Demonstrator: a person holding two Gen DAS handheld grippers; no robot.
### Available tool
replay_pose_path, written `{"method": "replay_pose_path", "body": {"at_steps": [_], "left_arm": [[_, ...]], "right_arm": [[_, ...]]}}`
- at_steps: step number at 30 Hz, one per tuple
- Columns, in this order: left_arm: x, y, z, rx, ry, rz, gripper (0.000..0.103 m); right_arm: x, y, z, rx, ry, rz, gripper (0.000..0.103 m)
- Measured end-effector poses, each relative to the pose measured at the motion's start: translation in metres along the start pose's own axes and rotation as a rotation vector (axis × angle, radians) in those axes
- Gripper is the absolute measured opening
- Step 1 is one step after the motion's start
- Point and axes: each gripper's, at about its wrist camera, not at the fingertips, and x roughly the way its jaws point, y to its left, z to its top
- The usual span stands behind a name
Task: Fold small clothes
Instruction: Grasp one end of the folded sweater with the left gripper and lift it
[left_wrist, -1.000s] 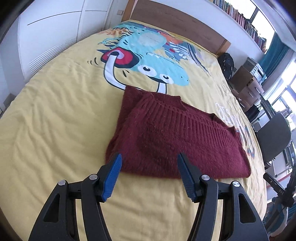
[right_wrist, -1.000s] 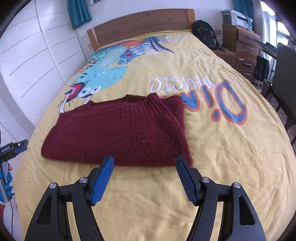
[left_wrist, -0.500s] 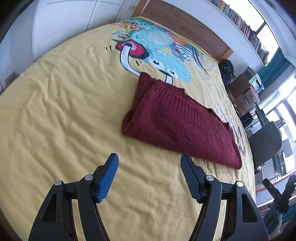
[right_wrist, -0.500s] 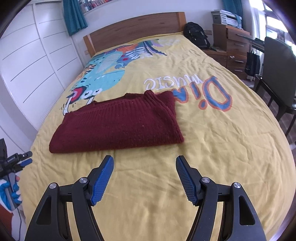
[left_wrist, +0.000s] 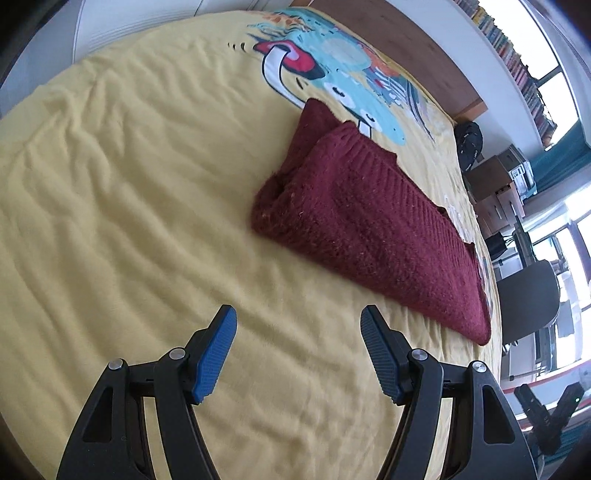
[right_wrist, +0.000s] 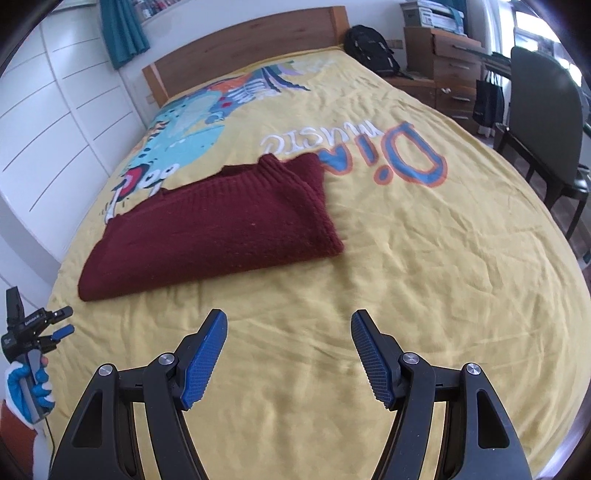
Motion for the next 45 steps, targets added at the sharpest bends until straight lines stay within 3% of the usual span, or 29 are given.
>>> {"method": "replay_pose_path", "body": {"at_steps": [11, 24, 28, 29, 36, 45], "left_arm": [[0.046, 0.011, 0.022, -0.133, 0.004, -0.103, 0.064], [0.076, 0.018, 0.081, -0.281, -0.076, -0.193, 0.063], [0.082, 0.023, 0.088, -0.360, -0.081, -0.199, 0.026], [0.082, 0.024, 0.089, -0.375, -0.078, -0.205, 0.023], [0.063, -0.002, 0.100, -0.331, -0.105, -0.195, 0.017], [0.047, -0.074, 0.112, -0.212, -0.112, -0.158, 0.017]], "right_arm": [[0.024, -0.035, 0.005, 0.042, 0.032, -0.029, 0.071], [0.025, -0.066, 0.005, 0.071, 0.035, -0.056, 0.071], [0.022, -0.079, 0.001, 0.095, 0.028, -0.055, 0.071], [0.022, -0.082, 0.000, 0.100, 0.027, -0.054, 0.071], [0.017, -0.107, -0.010, 0.144, 0.014, -0.035, 0.071], [0.008, -0.142, -0.018, 0.218, -0.024, 0.006, 0.071]]}}
